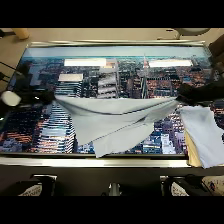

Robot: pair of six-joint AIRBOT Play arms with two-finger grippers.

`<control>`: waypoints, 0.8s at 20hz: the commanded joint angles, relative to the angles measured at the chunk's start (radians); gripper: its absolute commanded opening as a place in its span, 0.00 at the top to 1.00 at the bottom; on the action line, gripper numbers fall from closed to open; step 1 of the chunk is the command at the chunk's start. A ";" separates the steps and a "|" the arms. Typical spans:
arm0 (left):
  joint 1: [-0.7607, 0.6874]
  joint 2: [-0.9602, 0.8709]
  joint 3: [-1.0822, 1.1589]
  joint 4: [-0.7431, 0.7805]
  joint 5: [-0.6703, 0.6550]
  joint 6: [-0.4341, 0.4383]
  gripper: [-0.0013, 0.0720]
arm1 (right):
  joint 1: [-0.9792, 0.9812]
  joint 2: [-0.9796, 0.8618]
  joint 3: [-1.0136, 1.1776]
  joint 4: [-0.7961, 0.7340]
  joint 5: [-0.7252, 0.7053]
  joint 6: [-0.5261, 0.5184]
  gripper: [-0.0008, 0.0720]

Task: Fold the shirts.

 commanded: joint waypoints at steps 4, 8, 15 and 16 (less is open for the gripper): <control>0.055 -0.234 0.192 -0.090 -0.399 0.103 0.05 | 0.005 -0.119 -0.045 0.072 0.021 -0.054 0.96; 0.064 -0.063 -0.002 -0.155 -0.510 0.131 0.06 | 0.005 -0.119 -0.045 0.042 0.070 -0.092 0.96; -0.130 0.050 -0.480 -0.464 -0.197 0.124 0.15 | 0.005 -0.120 -0.048 0.039 0.065 -0.099 0.96; -0.164 0.041 -0.485 -0.468 -0.153 0.100 0.15 | 0.005 -0.120 -0.048 0.040 0.071 -0.099 0.96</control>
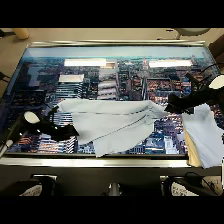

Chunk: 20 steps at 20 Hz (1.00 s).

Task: Fold the shirts.

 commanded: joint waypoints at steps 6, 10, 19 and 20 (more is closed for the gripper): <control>-0.140 -0.040 -0.082 -0.118 0.283 -0.061 0.95 | 0.000 0.012 0.000 0.002 0.026 -0.004 0.96; -0.047 0.159 0.174 -0.113 0.269 0.138 0.95 | -0.005 0.113 0.119 -0.014 -0.014 -0.011 0.96; 0.312 0.569 1.158 0.037 0.316 0.123 0.95 | -0.004 0.569 0.713 -0.198 -0.403 -0.021 0.96; 0.341 0.594 1.160 0.046 0.315 0.096 0.95 | -0.004 0.599 0.713 -0.227 -0.383 -0.003 0.96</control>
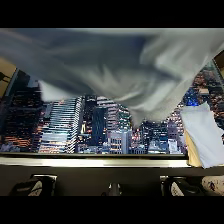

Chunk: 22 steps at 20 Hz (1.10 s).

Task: Fold the shirts.

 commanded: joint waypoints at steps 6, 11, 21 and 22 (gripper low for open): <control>0.186 0.061 0.151 0.160 -0.156 -0.103 0.95 | 0.000 0.133 0.074 -0.174 0.039 0.064 0.96; 0.186 -0.037 -0.070 0.158 -0.370 -0.102 0.95 | 0.000 -0.071 0.068 -0.170 0.254 0.063 0.96; 0.006 -0.545 -0.580 0.074 0.035 -0.103 0.94 | 0.124 -0.882 0.020 0.090 0.199 0.124 0.96; 0.008 -0.599 -0.562 0.039 0.034 -0.103 0.94 | 0.145 -0.917 0.020 0.091 0.188 0.156 0.96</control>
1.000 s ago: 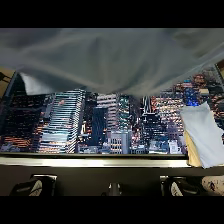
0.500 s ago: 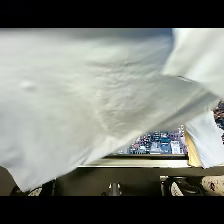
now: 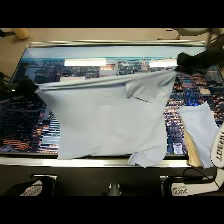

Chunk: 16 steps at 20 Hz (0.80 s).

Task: Fold the shirts.

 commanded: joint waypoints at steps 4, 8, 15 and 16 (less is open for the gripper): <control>-0.021 -0.285 0.011 -0.135 -0.026 0.000 0.55 | 0.121 -0.225 -0.001 0.073 -0.102 0.088 0.58; 0.075 -0.266 0.049 0.014 -0.412 0.011 0.15 | 0.040 -0.170 0.009 -0.073 0.196 0.004 0.23; 0.101 0.041 -0.521 0.083 -0.437 0.056 0.26 | -0.068 0.085 -0.538 -0.121 0.179 -0.004 0.36; 0.101 0.067 -0.576 0.065 -0.418 0.068 0.26 | -0.068 0.114 -0.604 -0.110 0.148 -0.004 0.36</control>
